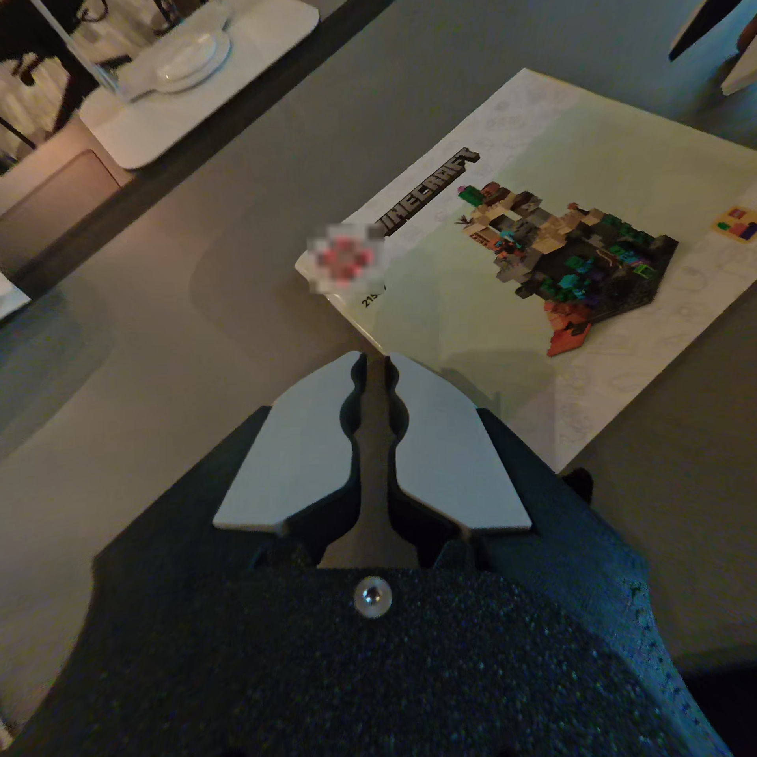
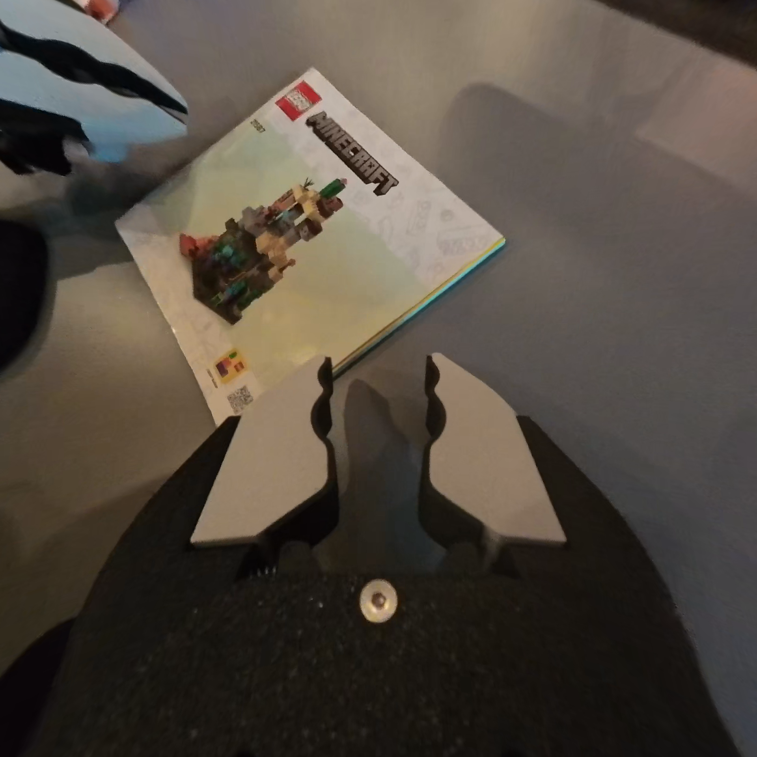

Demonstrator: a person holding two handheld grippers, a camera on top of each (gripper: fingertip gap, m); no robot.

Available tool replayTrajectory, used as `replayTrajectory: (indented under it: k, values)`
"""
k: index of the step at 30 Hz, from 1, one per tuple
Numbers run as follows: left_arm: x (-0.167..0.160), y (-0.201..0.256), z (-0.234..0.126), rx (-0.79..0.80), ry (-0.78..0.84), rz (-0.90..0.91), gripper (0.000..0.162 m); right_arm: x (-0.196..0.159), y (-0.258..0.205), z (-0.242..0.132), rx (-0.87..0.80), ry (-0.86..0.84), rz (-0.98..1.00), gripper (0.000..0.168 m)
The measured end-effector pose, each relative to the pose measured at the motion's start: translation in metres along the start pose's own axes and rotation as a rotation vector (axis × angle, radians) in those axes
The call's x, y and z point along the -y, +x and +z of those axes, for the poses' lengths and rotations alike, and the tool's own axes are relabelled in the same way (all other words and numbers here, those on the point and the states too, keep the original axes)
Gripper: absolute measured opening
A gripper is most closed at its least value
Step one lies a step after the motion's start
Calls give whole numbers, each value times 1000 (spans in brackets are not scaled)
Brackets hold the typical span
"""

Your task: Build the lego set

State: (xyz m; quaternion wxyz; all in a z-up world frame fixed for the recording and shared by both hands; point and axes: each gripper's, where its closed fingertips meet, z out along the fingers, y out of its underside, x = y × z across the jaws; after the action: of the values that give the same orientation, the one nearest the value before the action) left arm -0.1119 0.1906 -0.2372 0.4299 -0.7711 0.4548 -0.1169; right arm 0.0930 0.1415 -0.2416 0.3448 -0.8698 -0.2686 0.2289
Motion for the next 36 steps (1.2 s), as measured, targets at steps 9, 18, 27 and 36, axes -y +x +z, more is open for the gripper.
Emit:
replayTrajectory:
  k: [9,18,27,36]
  values:
    - [-1,2,9,-93,-33,-66,16,9,3,15,-9,-187,69,54]
    - [-5,12,12,-91,-46,-25,11,13,-2,30,-30,-300,166,47]
    - [-9,12,10,-74,-44,-15,2,15,9,33,-133,-183,158,3]
    - [-8,10,8,-100,-30,-74,14,45,-8,14,-11,80,118,0]
